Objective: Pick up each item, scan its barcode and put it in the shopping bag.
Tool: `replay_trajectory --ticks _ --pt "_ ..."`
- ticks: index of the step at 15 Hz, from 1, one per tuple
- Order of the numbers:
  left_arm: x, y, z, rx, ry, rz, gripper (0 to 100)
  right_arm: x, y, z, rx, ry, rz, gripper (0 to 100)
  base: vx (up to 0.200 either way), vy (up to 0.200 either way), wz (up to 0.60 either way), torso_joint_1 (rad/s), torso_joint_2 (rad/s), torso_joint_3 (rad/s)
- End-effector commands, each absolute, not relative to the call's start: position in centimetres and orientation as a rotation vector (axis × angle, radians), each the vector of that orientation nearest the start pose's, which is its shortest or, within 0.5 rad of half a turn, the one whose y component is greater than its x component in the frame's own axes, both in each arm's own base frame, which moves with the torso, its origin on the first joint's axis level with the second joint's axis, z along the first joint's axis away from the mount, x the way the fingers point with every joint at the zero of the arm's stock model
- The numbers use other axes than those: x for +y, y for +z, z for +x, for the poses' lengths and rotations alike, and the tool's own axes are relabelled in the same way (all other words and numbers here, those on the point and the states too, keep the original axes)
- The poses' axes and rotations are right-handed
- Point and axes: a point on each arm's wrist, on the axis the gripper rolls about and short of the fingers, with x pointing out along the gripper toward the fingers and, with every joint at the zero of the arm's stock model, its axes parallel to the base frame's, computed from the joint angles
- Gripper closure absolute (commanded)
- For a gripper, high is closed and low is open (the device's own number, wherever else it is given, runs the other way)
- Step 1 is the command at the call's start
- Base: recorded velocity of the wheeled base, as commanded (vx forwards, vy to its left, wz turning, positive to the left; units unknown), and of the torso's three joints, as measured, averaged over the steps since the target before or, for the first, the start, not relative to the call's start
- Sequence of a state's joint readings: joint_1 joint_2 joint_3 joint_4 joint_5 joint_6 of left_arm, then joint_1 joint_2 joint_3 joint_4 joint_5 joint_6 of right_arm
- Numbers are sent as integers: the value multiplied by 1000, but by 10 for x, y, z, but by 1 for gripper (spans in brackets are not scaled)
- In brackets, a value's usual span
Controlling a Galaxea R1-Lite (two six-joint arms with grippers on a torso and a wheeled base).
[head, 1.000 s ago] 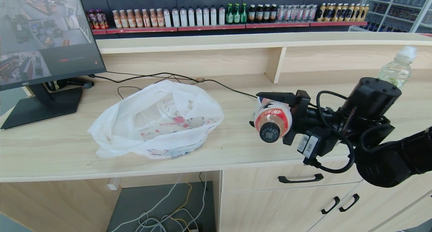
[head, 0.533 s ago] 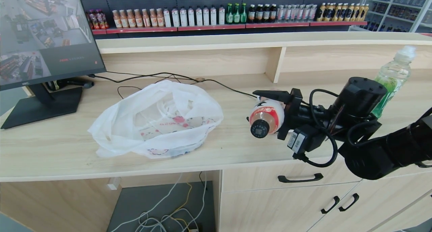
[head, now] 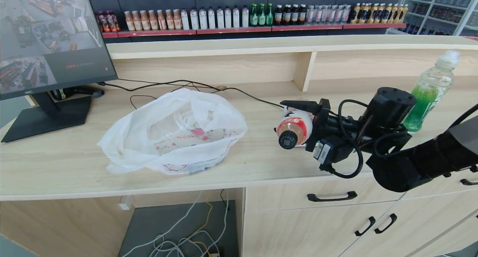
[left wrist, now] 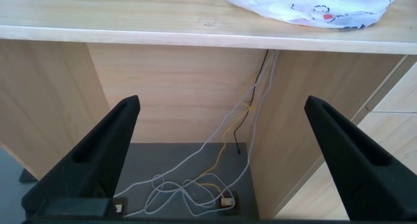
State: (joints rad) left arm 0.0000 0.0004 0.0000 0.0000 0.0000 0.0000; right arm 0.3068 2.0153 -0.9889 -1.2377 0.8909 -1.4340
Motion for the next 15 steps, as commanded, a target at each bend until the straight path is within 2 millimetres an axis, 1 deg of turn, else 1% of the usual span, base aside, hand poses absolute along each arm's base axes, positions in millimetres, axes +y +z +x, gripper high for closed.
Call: replay_trajectory --ticks 1,5,6,8,12,15 --pt "0 75 -23 0 0 0 0 130 179 359 -1032 821 -1307 100 0 0 0 0 0 0" --pt "0 75 -23 0 0 0 0 123 185 360 -1034 796 -1318 100 0 0 0 0 0 0" --pt "0 75 -23 0 0 0 0 120 182 362 -1020 793 -1321 100 0 0 0 0 0 0" --pt "0 75 -23 0 0 0 0 111 184 364 -1003 774 -1328 100 0 0 0 0 0 0" --pt "0 75 -23 0 0 0 0 104 185 366 -993 759 -1335 100 0 0 0 0 0 0" --pt "0 75 -23 0 0 0 0 105 183 366 -991 763 -1333 100 0 0 0 0 0 0"
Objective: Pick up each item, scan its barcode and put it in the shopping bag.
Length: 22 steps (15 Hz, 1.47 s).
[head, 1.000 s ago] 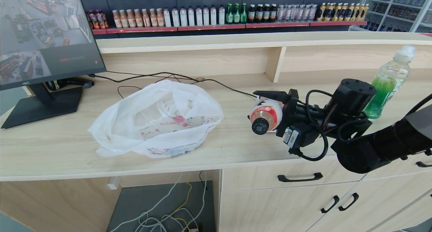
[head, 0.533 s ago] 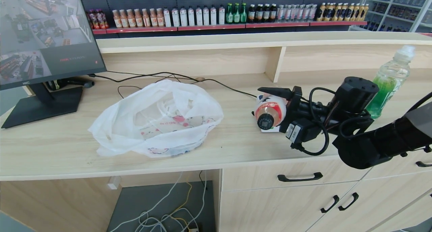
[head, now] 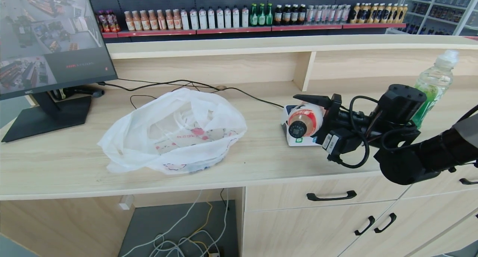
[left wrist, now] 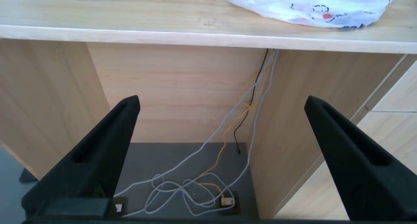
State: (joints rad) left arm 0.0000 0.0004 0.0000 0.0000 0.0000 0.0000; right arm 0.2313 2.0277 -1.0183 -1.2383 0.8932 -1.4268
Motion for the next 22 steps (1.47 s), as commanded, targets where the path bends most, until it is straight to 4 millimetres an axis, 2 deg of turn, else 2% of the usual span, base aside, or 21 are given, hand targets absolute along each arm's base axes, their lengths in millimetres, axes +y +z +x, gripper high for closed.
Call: replay_trajectory --ticks 1,6,22 --pt "0 75 -23 0 0 0 0 107 183 365 -993 767 -1331 100 0 0 0 0 0 0" --pt "0 75 -23 0 0 0 0 109 169 374 -975 787 -1323 100 0 0 0 0 0 0" --pt "0 75 -23 0 0 0 0 107 175 371 -996 765 -1316 100 0 0 0 0 0 0"
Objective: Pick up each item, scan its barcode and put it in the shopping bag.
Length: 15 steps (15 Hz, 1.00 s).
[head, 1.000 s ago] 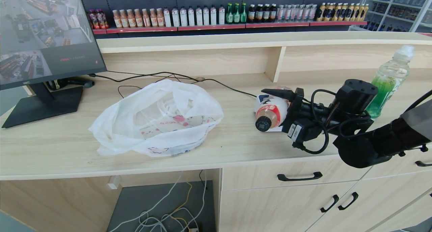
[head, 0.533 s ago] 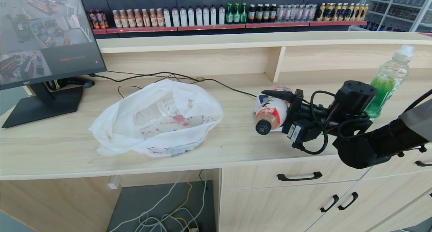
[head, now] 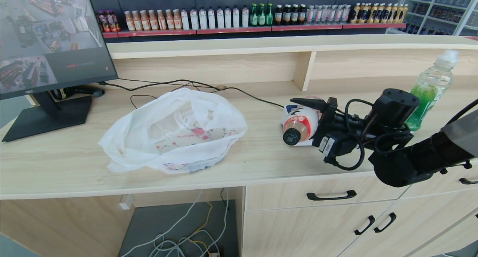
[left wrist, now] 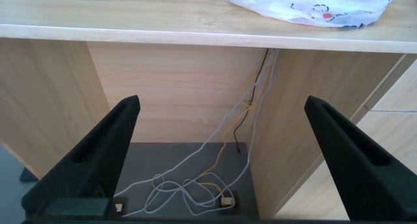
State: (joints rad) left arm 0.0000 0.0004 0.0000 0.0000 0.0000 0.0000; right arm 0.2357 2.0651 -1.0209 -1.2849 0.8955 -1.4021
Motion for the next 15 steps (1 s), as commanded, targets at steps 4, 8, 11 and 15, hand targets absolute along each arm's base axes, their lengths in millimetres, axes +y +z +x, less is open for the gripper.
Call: replay_trajectory --ticks 4,8,11,15 --pt "0 75 -23 0 0 0 0 107 182 369 -1018 746 -1295 100 0 0 0 0 0 0" --pt "0 75 -23 0 0 0 0 105 198 358 -1073 701 -1213 100 0 0 0 0 0 0" --pt "0 75 -23 0 0 0 0 104 224 339 -1125 676 -1168 100 0 0 0 0 0 0" --pt "0 75 -23 0 0 0 0 123 241 316 -1111 678 -998 100 0 0 0 0 0 0"
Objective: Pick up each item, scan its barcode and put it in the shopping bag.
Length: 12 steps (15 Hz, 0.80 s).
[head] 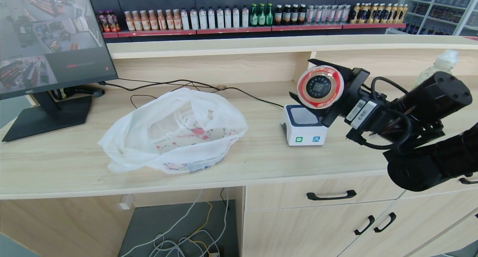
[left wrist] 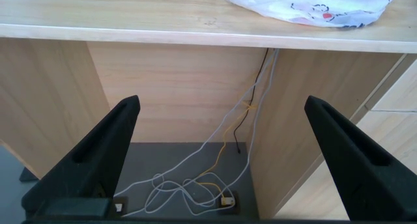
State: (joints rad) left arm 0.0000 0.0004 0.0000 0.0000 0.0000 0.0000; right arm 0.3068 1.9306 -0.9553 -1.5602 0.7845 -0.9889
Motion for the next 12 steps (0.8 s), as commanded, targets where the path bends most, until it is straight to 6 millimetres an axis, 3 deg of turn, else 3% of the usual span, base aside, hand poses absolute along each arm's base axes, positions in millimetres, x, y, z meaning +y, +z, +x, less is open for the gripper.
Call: replay_trajectory --ticks 1,2,7,12 --pt "0 75 -23 0 0 0 0 142 238 307 -1052 722 -855 100 0 0 0 0 0 0" --pt "0 75 -23 0 0 0 0 153 239 301 -1033 733 -795 100 0 0 0 0 0 0" --pt "0 75 -23 0 0 0 0 157 245 265 -895 724 -561 100 0 0 0 0 0 0" --pt "0 75 -23 0 0 0 0 177 238 225 -674 754 -172 100 0 0 0 0 0 0"
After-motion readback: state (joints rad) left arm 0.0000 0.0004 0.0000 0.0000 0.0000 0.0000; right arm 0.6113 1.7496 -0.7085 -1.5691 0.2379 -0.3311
